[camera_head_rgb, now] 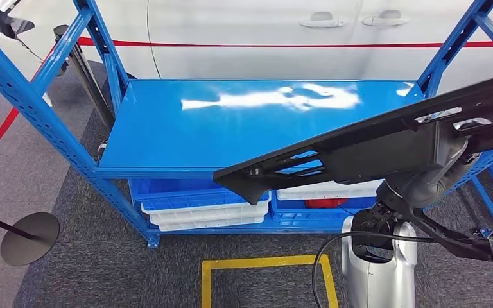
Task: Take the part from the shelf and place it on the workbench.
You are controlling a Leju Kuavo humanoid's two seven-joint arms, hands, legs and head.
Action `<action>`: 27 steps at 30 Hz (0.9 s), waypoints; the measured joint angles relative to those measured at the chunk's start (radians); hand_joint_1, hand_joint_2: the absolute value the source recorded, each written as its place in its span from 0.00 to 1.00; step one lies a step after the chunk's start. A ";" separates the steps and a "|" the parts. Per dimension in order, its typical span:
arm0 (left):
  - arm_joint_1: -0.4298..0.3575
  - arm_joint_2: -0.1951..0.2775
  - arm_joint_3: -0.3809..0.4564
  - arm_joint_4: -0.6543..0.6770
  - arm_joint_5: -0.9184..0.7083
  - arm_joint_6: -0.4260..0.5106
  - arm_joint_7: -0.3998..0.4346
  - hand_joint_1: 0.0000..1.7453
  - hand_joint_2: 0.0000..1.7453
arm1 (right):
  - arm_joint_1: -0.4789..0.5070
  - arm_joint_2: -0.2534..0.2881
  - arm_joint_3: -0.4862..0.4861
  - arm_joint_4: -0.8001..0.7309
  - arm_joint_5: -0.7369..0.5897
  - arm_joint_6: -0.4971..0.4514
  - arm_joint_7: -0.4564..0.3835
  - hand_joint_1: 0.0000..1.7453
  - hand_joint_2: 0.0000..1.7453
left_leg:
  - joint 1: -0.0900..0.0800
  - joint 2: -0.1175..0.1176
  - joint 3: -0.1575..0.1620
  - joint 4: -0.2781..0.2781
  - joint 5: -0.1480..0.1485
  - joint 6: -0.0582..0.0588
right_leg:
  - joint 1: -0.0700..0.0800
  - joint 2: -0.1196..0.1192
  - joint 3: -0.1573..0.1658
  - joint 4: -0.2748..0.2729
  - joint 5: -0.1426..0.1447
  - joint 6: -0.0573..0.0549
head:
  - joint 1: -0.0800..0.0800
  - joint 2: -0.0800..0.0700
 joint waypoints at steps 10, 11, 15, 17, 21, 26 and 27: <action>0.004 0.000 -0.013 0.000 -0.015 0.004 0.014 0.00 0.00 | 0.003 0.000 0.001 0.002 0.001 0.020 -0.001 1.00 1.00 | 0.006 -0.003 -0.089 0.209 -0.147 -0.050 | 0.007 0.004 0.027 -0.157 0.030 -0.059 | -0.001 0.000; 0.004 0.000 -0.013 0.000 -0.016 0.006 0.014 0.00 0.00 | 0.006 0.000 0.001 0.002 0.001 0.023 -0.002 1.00 1.00 | 0.006 -0.003 -0.099 0.258 -0.166 -0.051 | 0.008 0.007 0.017 -0.156 0.037 -0.058 | -0.001 0.000; 0.004 0.000 -0.015 0.000 -0.023 0.009 0.016 0.00 0.00 | 0.017 -0.003 0.000 0.001 0.000 0.033 -0.003 1.00 1.00 | 0.004 -0.018 -0.007 0.204 -0.105 -0.039 | 0.015 0.033 -0.023 -0.153 0.068 -0.055 | -0.001 0.000; 0.003 0.002 -0.019 0.000 -0.028 0.011 0.016 0.00 0.00 | 0.017 -0.006 -0.002 -0.002 0.002 0.039 -0.002 1.00 1.00 | 0.003 -0.062 0.102 0.055 -0.096 -0.019 | 0.016 0.051 -0.036 -0.151 0.082 -0.049 | -0.001 0.000; -0.002 0.004 -0.023 0.000 -0.030 0.018 0.018 0.00 0.00 | 0.020 -0.011 -0.003 -0.013 0.015 0.041 0.003 1.00 1.00 | -0.004 -0.064 0.157 -0.039 -0.101 -0.006 | 0.009 0.082 -0.045 -0.151 0.104 -0.026 | -0.001 0.000; -0.008 0.007 -0.034 0.000 -0.037 0.013 0.030 0.00 0.00 | 0.032 -0.030 -0.004 -0.025 0.018 0.032 -0.016 1.00 1.00 | 0.005 0.003 0.145 -0.054 -0.076 0.007 | 0.003 0.015 -0.150 0.070 -0.026 0.003 | 0.000 0.000; -0.009 0.009 -0.036 0.000 -0.038 0.009 0.032 0.00 0.00 | 0.038 -0.034 -0.004 -0.024 0.018 0.030 -0.023 1.00 1.00 | 0.005 0.018 0.140 -0.052 -0.075 0.006 | -0.002 0.009 -0.169 0.118 -0.043 0.009 | 0.000 0.000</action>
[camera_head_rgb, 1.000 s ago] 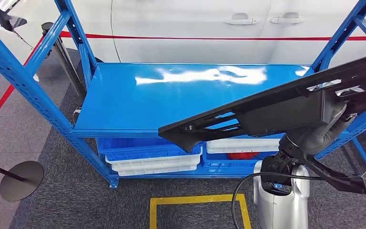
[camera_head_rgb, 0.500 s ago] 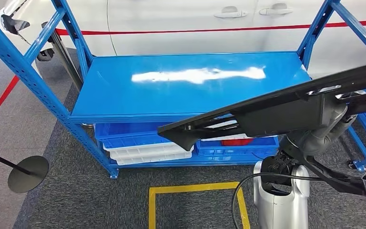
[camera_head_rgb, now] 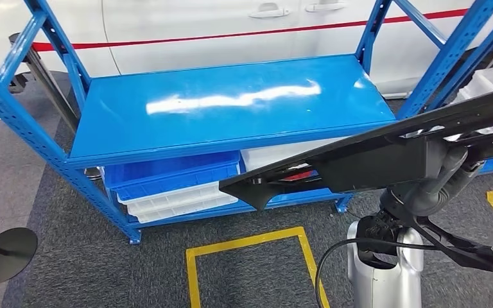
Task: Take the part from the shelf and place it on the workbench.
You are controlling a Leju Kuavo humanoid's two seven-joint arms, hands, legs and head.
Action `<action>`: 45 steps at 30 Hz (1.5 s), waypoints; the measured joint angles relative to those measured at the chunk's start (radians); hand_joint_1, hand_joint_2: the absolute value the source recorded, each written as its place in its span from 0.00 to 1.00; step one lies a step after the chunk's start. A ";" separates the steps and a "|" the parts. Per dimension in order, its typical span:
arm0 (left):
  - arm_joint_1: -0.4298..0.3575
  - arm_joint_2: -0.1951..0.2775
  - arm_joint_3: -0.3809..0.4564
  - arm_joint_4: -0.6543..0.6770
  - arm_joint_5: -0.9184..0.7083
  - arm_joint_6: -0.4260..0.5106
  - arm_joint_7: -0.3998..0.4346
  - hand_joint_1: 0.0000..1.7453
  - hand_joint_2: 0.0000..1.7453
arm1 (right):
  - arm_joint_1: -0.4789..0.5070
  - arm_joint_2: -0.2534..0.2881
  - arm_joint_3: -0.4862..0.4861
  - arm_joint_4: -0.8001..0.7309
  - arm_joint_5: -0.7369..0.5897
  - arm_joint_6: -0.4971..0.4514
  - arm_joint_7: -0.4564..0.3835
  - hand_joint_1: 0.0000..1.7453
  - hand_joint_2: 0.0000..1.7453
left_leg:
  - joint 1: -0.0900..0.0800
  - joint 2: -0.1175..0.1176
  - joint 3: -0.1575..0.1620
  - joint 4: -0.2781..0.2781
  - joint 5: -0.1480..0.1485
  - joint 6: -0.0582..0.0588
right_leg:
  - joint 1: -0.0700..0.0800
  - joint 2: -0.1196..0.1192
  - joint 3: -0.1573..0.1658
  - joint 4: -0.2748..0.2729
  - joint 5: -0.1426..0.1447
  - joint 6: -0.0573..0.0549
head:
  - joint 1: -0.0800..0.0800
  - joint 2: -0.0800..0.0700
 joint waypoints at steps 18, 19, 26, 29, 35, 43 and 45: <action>0.000 0.009 -0.027 0.000 -0.024 -0.030 0.002 0.00 0.00 | 0.066 -0.015 -0.002 -0.034 -0.023 0.001 -0.010 1.00 1.00 | 0.003 -0.025 -0.119 0.265 -0.105 -0.044 | 0.009 0.061 0.141 -0.248 0.107 -0.060 | 0.000 0.000; 0.000 0.009 -0.027 0.000 -0.023 -0.027 0.004 0.00 0.00 | 0.067 -0.014 -0.002 -0.041 -0.022 0.004 -0.008 1.00 1.00 | 0.002 -0.047 -0.089 0.191 -0.067 -0.034 | 0.010 0.074 0.141 -0.246 0.107 -0.060 | 0.000 0.000; 0.006 0.004 -0.026 0.000 -0.010 -0.011 0.030 0.00 0.00 | 0.065 -0.001 -0.015 -0.079 -0.011 0.034 0.024 1.00 1.00 | -0.001 -0.076 -0.024 0.029 0.000 -0.009 | 0.004 0.106 0.118 -0.236 0.111 -0.022 | 0.000 0.000; 0.009 -0.009 -0.026 0.000 -0.008 0.002 0.040 0.00 0.00 | 0.059 0.001 -0.018 -0.082 -0.002 0.036 0.030 1.00 1.00 | 0.001 -0.030 -0.024 0.016 0.009 -0.001 | 0.006 0.011 0.045 -0.081 0.021 -0.010 | 0.000 0.000; 0.011 -0.022 -0.026 0.000 -0.010 0.012 0.057 0.00 0.00 | 0.062 0.002 -0.031 -0.075 -0.003 0.034 0.034 1.00 1.00 | -0.002 0.053 -0.028 0.028 -0.001 -0.012 | -0.004 -0.051 0.113 -0.165 0.073 -0.001 | 0.000 0.000; 0.005 -0.025 -0.026 0.000 -0.022 0.034 0.094 0.00 0.00 | 0.076 0.005 -0.047 -0.079 -0.008 0.031 0.005 1.00 1.00 | 0.002 0.019 -0.056 0.129 -0.081 -0.053 | -0.002 -0.021 0.152 -0.260 0.102 -0.052 | 0.000 0.000; 0.007 -0.025 -0.026 0.000 -0.021 0.034 0.096 0.00 0.00 | 0.081 0.007 -0.049 -0.080 -0.009 0.031 0.005 1.00 1.00 | 0.004 -0.012 -0.121 0.271 -0.146 -0.056 | -0.001 0.004 0.149 -0.260 0.104 -0.058 | 0.000 0.000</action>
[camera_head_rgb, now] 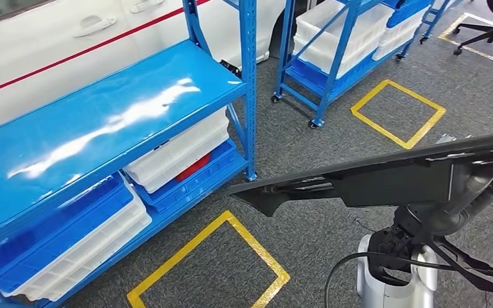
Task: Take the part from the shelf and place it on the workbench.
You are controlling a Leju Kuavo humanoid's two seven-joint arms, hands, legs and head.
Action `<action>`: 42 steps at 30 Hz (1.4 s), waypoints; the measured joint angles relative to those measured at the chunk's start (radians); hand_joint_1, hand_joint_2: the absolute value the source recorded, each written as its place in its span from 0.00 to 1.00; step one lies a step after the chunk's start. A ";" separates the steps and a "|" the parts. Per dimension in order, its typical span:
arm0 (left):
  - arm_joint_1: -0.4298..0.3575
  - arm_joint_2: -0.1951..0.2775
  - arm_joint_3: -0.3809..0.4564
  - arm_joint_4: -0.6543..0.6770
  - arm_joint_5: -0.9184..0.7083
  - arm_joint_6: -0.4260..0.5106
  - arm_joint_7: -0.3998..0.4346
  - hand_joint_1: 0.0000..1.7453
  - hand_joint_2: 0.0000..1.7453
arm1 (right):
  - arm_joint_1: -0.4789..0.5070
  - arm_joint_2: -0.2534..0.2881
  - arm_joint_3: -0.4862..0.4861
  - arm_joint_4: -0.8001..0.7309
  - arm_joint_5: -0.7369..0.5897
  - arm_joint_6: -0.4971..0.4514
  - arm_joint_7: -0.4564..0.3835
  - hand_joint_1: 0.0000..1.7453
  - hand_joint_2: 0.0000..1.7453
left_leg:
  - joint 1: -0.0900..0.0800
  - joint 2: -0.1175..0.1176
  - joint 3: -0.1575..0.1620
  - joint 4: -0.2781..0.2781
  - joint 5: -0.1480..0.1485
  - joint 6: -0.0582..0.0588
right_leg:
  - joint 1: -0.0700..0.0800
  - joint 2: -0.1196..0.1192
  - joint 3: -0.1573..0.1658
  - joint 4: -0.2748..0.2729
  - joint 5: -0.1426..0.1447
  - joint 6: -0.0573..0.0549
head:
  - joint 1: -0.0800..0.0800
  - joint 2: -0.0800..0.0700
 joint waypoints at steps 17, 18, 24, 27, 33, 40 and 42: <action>0.003 -0.012 0.003 0.000 0.026 -0.003 0.004 0.00 0.00 | -0.011 0.003 -0.014 0.029 0.005 0.013 0.027 1.00 1.00 | -0.003 0.025 0.086 -0.236 0.144 0.053 | 0.000 -0.008 -0.147 0.292 -0.126 0.051 | 0.000 0.000; 0.003 -0.013 0.003 0.000 0.028 -0.005 0.003 0.00 0.00 | -0.014 0.003 -0.014 0.036 0.005 0.013 0.029 1.00 1.00 | -0.003 0.039 0.086 -0.236 0.143 0.052 | -0.001 -0.012 -0.134 0.272 -0.108 0.052 | 0.000 0.000; -0.003 -0.020 0.003 0.000 0.031 -0.013 0.000 0.00 0.00 | -0.049 0.002 -0.015 0.063 0.005 0.009 0.037 1.00 1.00 | -0.013 0.101 0.096 -0.231 0.129 0.027 | 0.018 -0.070 0.003 0.011 -0.018 0.022 | 0.000 0.000; -0.005 -0.021 0.004 0.000 0.030 -0.015 -0.001 0.00 0.00 | -0.058 0.002 -0.017 0.069 0.006 0.005 0.041 1.00 1.00 | -0.008 0.083 0.092 -0.205 0.103 0.010 | 0.013 -0.034 0.004 0.004 -0.012 0.005 | 0.000 0.000; 0.002 -0.021 0.004 0.000 0.028 -0.018 -0.001 0.00 0.00 | -0.069 0.005 -0.018 0.085 0.008 0.001 0.047 1.00 1.00 | -0.002 -0.007 -0.040 0.065 0.005 0.004 | 0.013 0.046 0.006 0.003 -0.008 -0.009 | 0.000 0.000; -0.001 -0.017 0.004 0.000 0.028 -0.023 -0.002 0.00 0.00 | -0.073 0.007 -0.018 0.093 0.008 -0.005 0.048 1.00 1.00 | -0.003 -0.103 0.072 -0.224 0.148 0.032 | 0.001 0.145 -0.009 0.006 0.001 0.021 | 0.000 0.000; -0.003 -0.019 0.004 0.000 0.025 -0.028 -0.005 0.00 0.00 | -0.074 0.007 -0.019 0.093 0.010 -0.005 0.049 1.00 1.00 | -0.002 -0.073 0.081 -0.241 0.157 0.041 | 0.003 0.115 -0.019 0.019 -0.007 0.032 | 0.000 0.000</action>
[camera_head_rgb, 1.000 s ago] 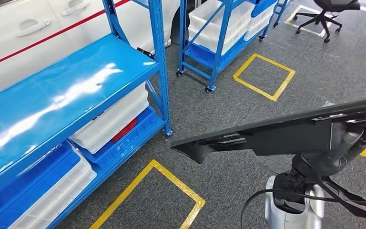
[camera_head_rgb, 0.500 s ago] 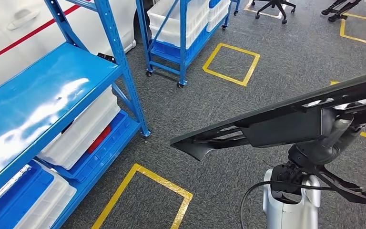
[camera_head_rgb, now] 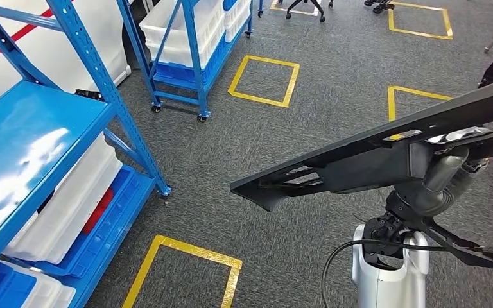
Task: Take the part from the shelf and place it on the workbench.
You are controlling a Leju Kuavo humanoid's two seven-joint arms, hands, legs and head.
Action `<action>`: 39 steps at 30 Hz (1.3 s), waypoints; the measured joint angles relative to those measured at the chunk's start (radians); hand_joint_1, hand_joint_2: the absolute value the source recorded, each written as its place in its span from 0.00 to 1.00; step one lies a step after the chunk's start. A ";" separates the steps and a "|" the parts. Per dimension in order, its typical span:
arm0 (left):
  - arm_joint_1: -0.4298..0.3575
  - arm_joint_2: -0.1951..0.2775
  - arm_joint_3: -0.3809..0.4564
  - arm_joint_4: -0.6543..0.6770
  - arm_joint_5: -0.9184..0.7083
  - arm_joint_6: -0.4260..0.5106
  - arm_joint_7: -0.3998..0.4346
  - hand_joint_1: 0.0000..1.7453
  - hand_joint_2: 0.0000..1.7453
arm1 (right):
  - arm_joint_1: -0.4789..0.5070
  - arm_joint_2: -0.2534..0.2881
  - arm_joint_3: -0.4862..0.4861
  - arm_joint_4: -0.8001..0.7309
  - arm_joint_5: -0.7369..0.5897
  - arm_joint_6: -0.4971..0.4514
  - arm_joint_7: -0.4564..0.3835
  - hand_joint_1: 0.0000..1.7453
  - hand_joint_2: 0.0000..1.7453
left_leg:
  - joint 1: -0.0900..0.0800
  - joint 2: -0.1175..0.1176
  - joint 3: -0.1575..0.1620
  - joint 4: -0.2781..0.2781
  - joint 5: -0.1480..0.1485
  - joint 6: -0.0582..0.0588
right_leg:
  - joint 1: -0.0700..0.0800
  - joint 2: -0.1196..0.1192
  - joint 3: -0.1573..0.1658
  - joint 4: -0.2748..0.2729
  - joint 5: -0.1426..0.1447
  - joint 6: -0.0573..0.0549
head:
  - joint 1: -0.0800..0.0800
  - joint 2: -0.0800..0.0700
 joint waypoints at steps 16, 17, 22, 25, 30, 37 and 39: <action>0.002 0.000 -0.002 0.000 -0.018 -0.004 0.000 0.00 0.00 | -0.014 -0.002 -0.005 0.013 0.007 -0.023 -0.006 1.00 1.00 | -0.008 0.165 0.019 0.009 -0.035 -0.032 | 0.004 -0.172 0.023 -0.023 -0.002 -0.016 | 0.000 0.000; 0.002 0.000 -0.003 0.000 -0.018 -0.004 0.000 0.00 0.00 | -0.017 -0.002 -0.006 0.014 0.005 -0.024 -0.008 1.00 1.00 | -0.005 0.142 0.009 0.039 -0.056 -0.036 | 0.001 -0.160 0.024 -0.025 0.000 -0.023 | 0.000 0.000; 0.009 0.002 -0.003 0.000 -0.018 -0.002 0.000 0.00 0.00 | -0.020 -0.001 -0.006 0.030 0.000 -0.026 -0.015 1.00 1.00 | -0.002 0.067 -0.121 0.308 -0.161 -0.038 | 0.005 -0.087 0.025 -0.024 0.002 -0.036 | 0.000 0.000; 0.010 0.004 -0.003 0.000 -0.018 -0.002 0.000 0.00 0.00 | -0.020 -0.001 -0.006 0.034 -0.002 -0.026 -0.018 1.00 1.00 | 0.001 0.027 -0.060 0.143 -0.051 -0.028 | 0.004 -0.040 0.027 -0.020 0.000 -0.033 | 0.000 0.000; 0.008 0.009 -0.004 0.000 -0.021 -0.001 0.000 0.00 0.00 | -0.013 -0.002 -0.007 0.038 -0.004 -0.028 -0.035 1.00 1.00 | 0.002 -0.026 -0.010 0.014 -0.006 -0.014 | -0.007 0.020 0.006 -0.015 0.007 -0.001 | 0.000 0.000; 0.011 0.012 -0.005 0.000 -0.029 0.001 0.008 0.00 0.00 | -0.008 -0.004 -0.008 0.036 0.001 -0.046 -0.043 1.00 1.00 | -0.003 0.086 -0.001 -0.004 -0.002 0.011 | -0.004 -0.120 -0.130 0.254 -0.112 0.018 | 0.000 0.000; 0.010 0.013 -0.006 0.000 -0.030 0.001 0.009 0.00 0.00 | -0.006 -0.004 -0.009 0.035 0.001 -0.046 -0.043 1.00 1.00 | -0.004 0.114 0.001 -0.002 -0.007 0.009 | -0.007 -0.133 -0.090 0.185 -0.067 0.019 | 0.000 0.000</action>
